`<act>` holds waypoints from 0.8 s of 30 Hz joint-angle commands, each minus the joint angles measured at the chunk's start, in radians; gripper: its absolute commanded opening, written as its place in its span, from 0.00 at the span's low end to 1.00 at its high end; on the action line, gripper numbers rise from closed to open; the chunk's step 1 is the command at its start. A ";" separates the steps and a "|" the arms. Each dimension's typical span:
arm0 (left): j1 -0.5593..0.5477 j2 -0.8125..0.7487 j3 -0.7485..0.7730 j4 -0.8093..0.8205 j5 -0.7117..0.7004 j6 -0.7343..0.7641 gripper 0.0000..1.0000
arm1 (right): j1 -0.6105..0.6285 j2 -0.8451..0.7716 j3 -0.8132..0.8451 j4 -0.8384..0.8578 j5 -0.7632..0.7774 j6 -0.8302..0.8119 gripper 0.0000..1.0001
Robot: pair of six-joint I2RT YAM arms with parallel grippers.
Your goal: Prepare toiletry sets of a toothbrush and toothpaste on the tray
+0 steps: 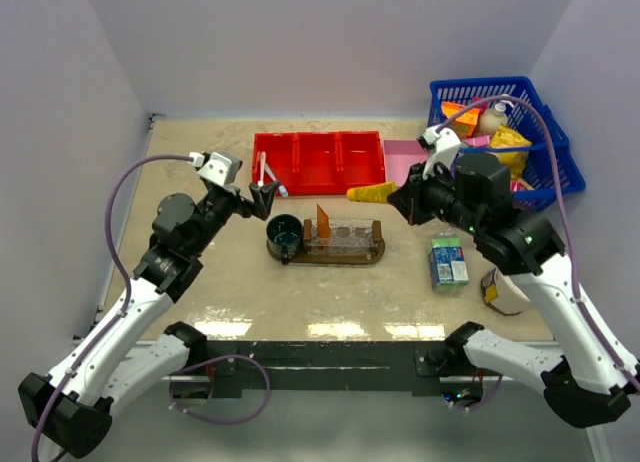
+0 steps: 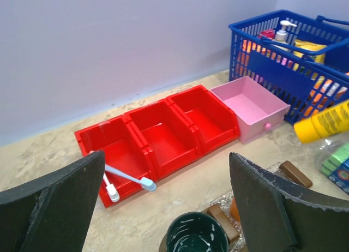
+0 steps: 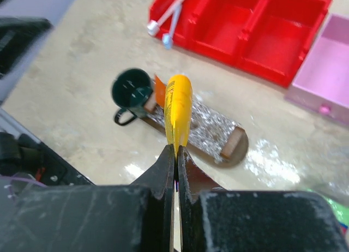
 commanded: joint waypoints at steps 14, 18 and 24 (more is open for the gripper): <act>0.003 -0.005 0.007 -0.005 -0.125 0.006 1.00 | 0.019 0.349 0.227 -0.244 0.050 -0.029 0.00; 0.003 0.000 0.014 -0.019 -0.131 0.006 1.00 | 0.056 0.403 0.272 -0.265 0.063 -0.020 0.00; 0.005 -0.002 0.020 -0.027 -0.138 0.007 1.00 | 0.082 0.489 0.329 -0.333 0.103 -0.009 0.00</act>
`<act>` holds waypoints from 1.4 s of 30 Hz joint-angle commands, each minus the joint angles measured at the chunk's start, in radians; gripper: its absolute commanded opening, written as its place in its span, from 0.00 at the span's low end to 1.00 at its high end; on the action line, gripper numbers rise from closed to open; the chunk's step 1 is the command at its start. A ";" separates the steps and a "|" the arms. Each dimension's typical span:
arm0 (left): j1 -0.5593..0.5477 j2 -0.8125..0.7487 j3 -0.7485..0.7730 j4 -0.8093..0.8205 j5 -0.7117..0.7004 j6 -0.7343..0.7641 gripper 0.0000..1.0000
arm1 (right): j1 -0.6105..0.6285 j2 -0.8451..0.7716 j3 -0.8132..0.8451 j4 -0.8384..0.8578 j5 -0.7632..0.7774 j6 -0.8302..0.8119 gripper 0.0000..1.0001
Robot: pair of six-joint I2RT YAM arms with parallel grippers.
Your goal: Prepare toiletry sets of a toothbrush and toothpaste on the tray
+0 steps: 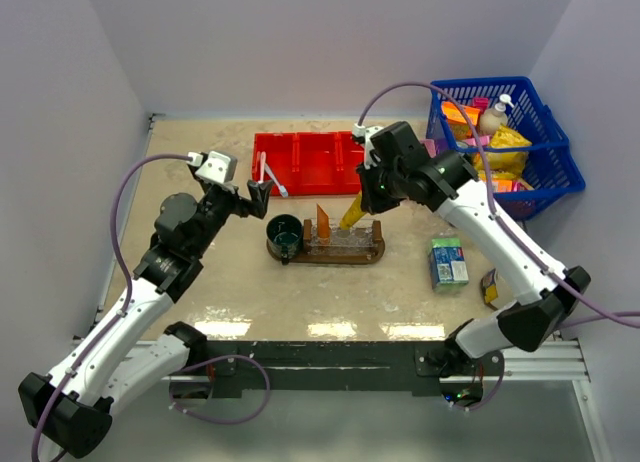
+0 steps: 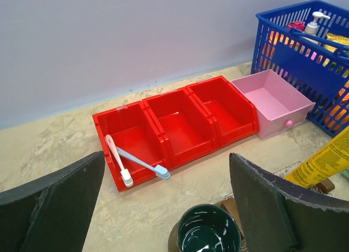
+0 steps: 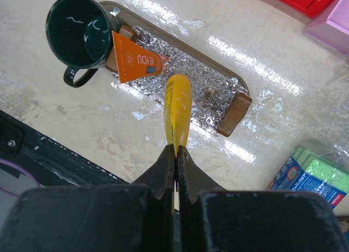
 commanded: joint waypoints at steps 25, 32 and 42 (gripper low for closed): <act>0.003 0.001 0.036 0.002 -0.021 0.007 1.00 | 0.092 0.140 0.154 -0.074 0.132 0.006 0.00; 0.005 0.006 0.036 -0.001 -0.023 0.008 1.00 | 0.096 0.166 0.148 -0.062 0.146 0.002 0.00; 0.003 0.011 0.041 -0.002 -0.012 0.008 1.00 | 0.101 0.195 0.142 -0.033 0.137 -0.001 0.00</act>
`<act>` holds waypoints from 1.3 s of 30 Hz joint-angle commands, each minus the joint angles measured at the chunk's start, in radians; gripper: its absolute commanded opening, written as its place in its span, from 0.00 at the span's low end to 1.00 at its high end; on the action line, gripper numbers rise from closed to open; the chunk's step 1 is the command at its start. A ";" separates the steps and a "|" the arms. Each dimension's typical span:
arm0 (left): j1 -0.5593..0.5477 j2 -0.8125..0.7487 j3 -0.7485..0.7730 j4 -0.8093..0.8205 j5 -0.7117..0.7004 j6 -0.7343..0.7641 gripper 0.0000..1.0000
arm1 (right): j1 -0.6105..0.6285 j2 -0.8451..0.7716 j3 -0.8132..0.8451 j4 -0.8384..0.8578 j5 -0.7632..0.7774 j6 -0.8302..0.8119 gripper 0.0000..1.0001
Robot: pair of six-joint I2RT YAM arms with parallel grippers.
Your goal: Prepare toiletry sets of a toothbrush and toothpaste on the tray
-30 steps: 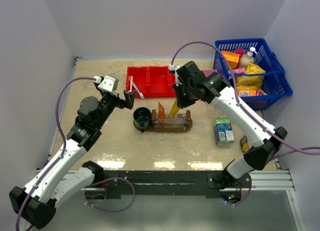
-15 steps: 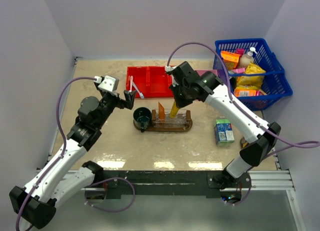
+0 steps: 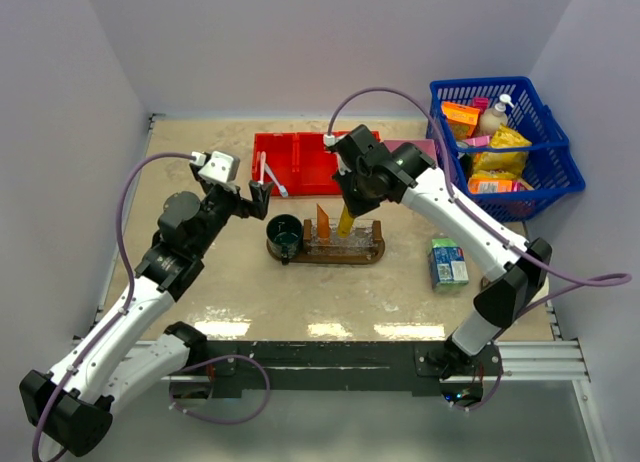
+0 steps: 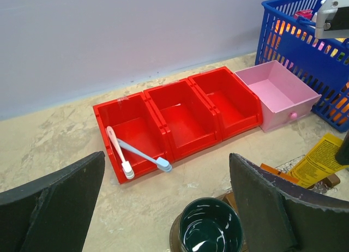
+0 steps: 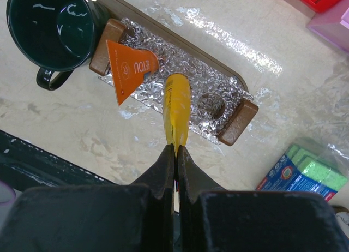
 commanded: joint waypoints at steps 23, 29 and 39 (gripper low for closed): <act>0.003 -0.005 0.033 0.034 0.017 0.011 1.00 | 0.023 0.055 -0.019 0.079 0.062 -0.002 0.00; 0.003 -0.005 0.031 0.034 0.017 0.014 1.00 | 0.032 0.060 -0.036 0.092 0.065 0.002 0.00; 0.003 -0.005 0.031 0.034 0.017 0.016 1.00 | 0.041 0.068 -0.066 0.112 0.073 0.008 0.00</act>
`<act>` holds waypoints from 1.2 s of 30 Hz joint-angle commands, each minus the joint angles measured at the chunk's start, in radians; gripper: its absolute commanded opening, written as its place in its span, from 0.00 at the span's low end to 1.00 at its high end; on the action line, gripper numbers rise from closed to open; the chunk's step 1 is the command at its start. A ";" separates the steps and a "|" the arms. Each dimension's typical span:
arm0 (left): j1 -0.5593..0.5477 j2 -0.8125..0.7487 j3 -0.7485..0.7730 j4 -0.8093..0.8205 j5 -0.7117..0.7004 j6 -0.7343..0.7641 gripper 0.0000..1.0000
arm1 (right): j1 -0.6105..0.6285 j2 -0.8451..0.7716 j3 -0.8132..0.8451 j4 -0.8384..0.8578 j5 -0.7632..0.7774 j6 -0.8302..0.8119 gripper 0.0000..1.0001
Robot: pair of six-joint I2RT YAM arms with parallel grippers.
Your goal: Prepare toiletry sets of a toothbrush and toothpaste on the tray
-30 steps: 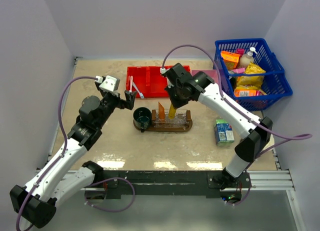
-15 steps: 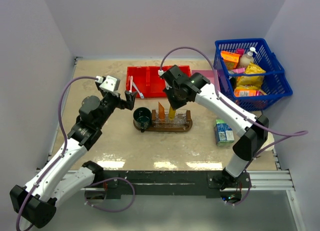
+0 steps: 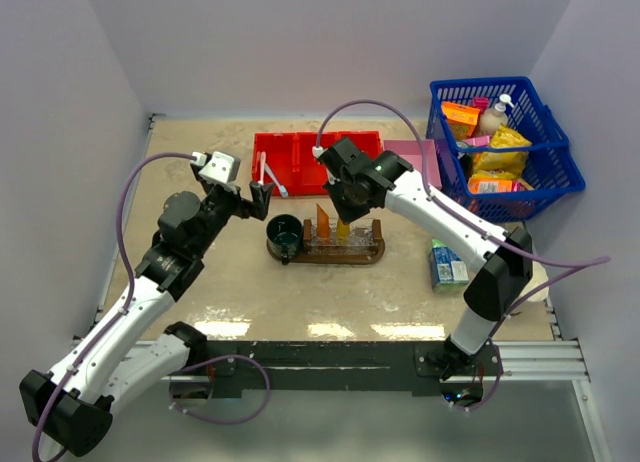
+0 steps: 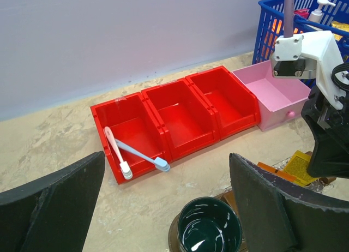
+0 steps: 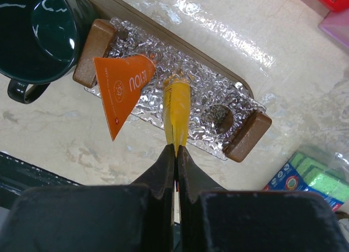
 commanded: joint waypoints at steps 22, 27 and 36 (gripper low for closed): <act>0.005 0.001 0.031 0.034 0.000 0.015 1.00 | 0.014 -0.011 -0.002 0.052 0.046 0.012 0.31; 0.003 0.003 0.033 0.033 -0.007 0.020 1.00 | 0.016 -0.024 0.004 0.061 0.037 0.012 0.48; 0.005 0.036 0.034 0.028 -0.031 0.026 1.00 | 0.016 -0.077 -0.007 0.064 0.032 0.006 0.64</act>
